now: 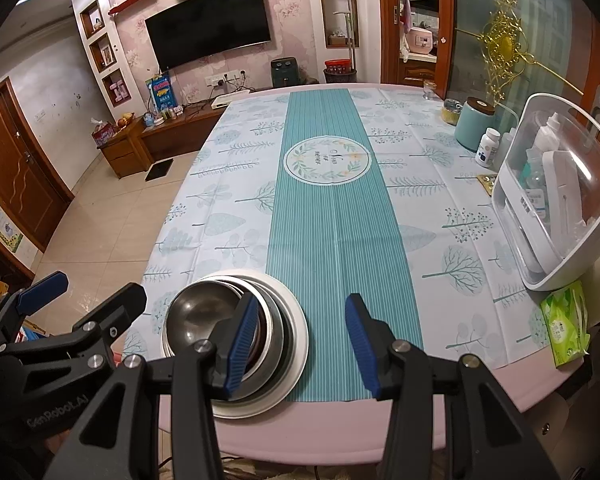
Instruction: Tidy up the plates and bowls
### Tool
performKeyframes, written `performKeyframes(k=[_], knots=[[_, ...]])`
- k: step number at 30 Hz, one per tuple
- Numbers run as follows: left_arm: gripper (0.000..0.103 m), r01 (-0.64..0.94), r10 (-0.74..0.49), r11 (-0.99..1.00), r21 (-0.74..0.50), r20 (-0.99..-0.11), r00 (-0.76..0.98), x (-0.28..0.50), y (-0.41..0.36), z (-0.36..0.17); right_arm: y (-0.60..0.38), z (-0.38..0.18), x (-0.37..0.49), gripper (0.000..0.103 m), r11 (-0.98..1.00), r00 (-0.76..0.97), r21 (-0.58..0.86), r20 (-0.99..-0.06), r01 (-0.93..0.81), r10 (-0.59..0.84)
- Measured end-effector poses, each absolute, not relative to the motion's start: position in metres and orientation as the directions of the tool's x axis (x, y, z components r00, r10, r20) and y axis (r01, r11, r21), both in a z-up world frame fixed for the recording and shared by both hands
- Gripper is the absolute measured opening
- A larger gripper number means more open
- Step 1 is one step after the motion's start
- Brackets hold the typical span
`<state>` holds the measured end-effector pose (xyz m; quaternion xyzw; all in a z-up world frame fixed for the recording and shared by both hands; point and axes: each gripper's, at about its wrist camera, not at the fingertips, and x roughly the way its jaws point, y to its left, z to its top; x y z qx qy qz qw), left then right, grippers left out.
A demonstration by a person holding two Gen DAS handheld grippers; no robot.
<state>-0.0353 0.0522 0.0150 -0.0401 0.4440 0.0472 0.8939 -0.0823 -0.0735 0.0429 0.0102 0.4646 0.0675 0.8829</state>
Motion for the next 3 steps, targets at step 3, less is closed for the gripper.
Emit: performKeyframes(k=[3], knots=[[0.102,-0.121,0.052,0.992,-0.026,-0.800,0.598,-0.0346,0.0508,0.0134,-0.0735,0.0429,-0.0824,0.046,0.991,0.559,0.082,-0.819,-0.109,0.129]])
